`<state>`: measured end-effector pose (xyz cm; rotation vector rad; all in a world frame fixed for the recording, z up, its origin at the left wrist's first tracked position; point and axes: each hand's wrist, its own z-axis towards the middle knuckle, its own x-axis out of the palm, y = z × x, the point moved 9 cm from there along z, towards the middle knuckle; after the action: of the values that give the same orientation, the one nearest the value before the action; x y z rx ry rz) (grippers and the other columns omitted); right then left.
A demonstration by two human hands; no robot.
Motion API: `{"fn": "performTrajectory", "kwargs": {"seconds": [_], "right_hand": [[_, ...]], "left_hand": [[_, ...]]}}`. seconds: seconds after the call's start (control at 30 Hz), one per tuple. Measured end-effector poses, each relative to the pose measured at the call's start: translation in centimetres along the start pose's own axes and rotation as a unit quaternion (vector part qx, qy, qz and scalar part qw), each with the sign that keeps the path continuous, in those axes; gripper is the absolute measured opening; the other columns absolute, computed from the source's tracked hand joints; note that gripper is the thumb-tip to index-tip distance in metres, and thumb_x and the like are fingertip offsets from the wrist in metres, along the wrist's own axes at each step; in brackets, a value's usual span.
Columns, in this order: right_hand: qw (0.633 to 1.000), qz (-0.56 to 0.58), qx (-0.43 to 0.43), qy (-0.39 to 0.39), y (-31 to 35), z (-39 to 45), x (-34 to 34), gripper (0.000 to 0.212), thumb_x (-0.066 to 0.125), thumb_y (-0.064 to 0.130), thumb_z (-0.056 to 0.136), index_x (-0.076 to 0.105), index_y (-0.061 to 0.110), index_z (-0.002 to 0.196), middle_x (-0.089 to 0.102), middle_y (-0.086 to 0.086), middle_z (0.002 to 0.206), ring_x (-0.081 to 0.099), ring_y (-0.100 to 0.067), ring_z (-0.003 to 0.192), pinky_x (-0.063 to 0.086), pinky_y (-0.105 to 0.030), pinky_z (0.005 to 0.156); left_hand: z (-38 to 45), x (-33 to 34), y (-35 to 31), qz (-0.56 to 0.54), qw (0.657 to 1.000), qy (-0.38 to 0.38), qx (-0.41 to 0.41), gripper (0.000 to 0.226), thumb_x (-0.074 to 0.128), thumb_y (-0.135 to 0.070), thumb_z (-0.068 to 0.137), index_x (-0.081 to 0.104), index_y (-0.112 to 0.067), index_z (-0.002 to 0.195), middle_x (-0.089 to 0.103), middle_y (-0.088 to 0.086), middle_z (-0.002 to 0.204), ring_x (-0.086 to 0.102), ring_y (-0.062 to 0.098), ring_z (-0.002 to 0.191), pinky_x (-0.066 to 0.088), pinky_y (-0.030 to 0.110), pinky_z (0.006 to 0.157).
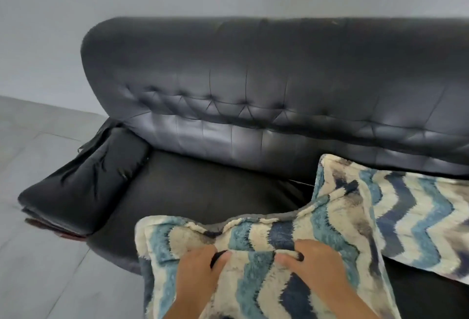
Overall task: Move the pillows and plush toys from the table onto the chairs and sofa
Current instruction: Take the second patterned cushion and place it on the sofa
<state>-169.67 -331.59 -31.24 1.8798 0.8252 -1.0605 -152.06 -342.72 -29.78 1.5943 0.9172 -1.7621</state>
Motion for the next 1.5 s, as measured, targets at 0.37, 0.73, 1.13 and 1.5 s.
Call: {"fn": "performTrajectory", "kwargs": {"seconds": [0.37,0.73,1.13,1.5], "right_hand": [[0.953,0.028,0.067,-0.293,-3.1,17.3,-0.6,0.053,0.011,0.065,0.085,0.012,0.023,0.052,0.004,0.007,0.044,0.015,-0.008,0.039,-0.010,-0.007,0.049],[0.979,0.011,0.199,0.036,-11.0,23.7,18.2,0.126,-0.034,0.077,0.046,0.025,0.017,0.139,0.008,-0.013,0.153,0.015,-0.031,0.139,0.032,-0.051,0.104],[0.839,0.279,0.423,-0.199,-19.7,26.5,18.3,0.111,0.081,0.034,0.058,0.011,0.002,0.138,0.025,-0.022,0.144,0.026,-0.037,0.132,0.028,-0.053,0.108],[0.764,0.330,0.472,-0.292,-17.8,24.4,14.4,0.046,0.065,0.023,0.079,0.051,-0.003,0.115,0.061,-0.026,0.109,0.056,-0.040,0.101,0.045,-0.047,0.088]], "left_hand": [[22.6,7.8,0.3,-0.041,0.978,-0.098,0.178,0.075,0.012,-0.055,0.093,0.045,-0.010,0.044,0.044,0.004,0.034,0.039,0.020,0.030,0.019,0.019,0.042],[23.1,29.2,8.0,0.074,0.947,0.306,0.068,0.130,-0.053,-0.067,0.032,-0.001,-0.029,0.145,-0.003,0.007,0.156,-0.007,0.033,0.143,0.004,0.057,0.114],[29.2,29.7,12.2,-0.328,0.910,0.114,-0.226,0.108,0.072,-0.040,0.072,-0.003,-0.016,0.145,-0.005,0.018,0.152,0.005,0.033,0.141,0.018,0.049,0.116],[31.0,28.5,17.8,-0.372,0.878,0.023,-0.299,0.030,0.060,-0.026,0.086,0.057,-0.009,0.111,0.060,0.006,0.093,0.060,0.029,0.092,0.046,0.034,0.077]]}}
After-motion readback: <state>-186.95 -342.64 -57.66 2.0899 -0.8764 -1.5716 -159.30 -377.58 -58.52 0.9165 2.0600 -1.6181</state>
